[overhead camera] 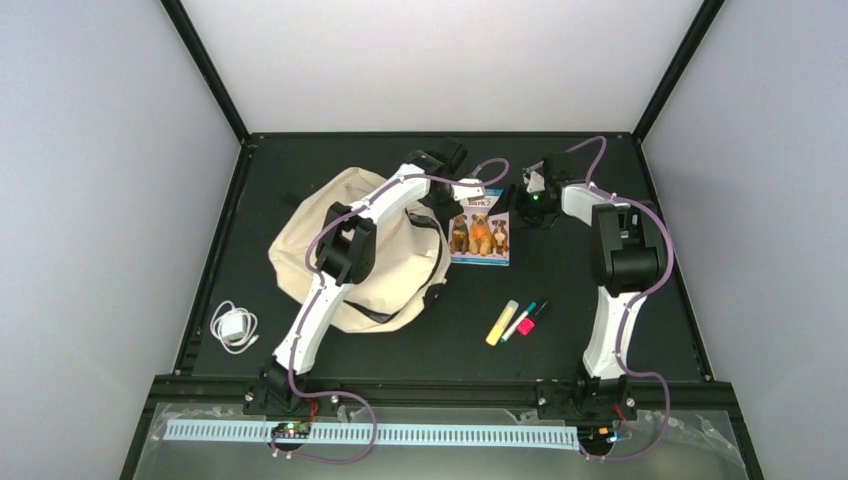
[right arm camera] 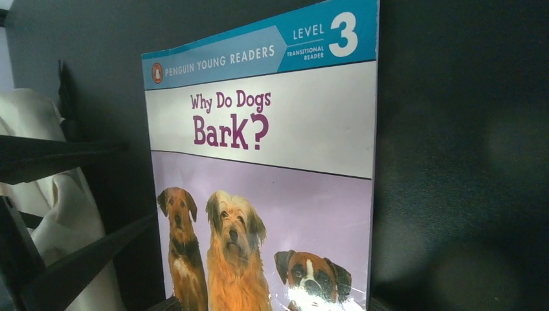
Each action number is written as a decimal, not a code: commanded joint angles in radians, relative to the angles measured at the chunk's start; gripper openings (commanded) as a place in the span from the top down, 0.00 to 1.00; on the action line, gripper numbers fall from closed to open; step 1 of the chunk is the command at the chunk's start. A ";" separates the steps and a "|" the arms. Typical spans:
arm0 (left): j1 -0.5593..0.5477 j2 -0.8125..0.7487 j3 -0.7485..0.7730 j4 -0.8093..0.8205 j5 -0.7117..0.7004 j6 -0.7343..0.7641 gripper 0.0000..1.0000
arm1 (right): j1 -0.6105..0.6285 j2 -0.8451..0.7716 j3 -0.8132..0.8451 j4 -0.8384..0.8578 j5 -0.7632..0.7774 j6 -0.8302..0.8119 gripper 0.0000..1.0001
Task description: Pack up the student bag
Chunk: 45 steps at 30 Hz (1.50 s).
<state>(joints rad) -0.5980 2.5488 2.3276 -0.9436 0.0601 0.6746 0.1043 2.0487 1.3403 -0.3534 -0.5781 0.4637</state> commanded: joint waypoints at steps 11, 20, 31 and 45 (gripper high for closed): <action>0.000 0.076 0.011 0.002 0.117 -0.051 0.45 | 0.019 0.027 -0.091 0.277 -0.170 0.195 0.31; 0.008 0.066 0.007 0.011 0.132 -0.054 0.45 | 0.050 0.034 -0.082 0.386 -0.219 0.276 0.47; 0.044 -0.010 0.008 0.027 0.141 -0.069 0.45 | 0.050 -0.005 -0.082 0.362 -0.231 0.263 0.97; 0.052 -0.576 -0.096 -0.103 0.149 -0.075 0.01 | 0.023 -0.200 -0.079 0.147 -0.137 0.078 0.99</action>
<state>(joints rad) -0.5488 2.2299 2.3032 -0.9607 0.1856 0.6090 0.1421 1.9533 1.2572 -0.1230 -0.7498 0.6270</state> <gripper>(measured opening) 0.979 0.035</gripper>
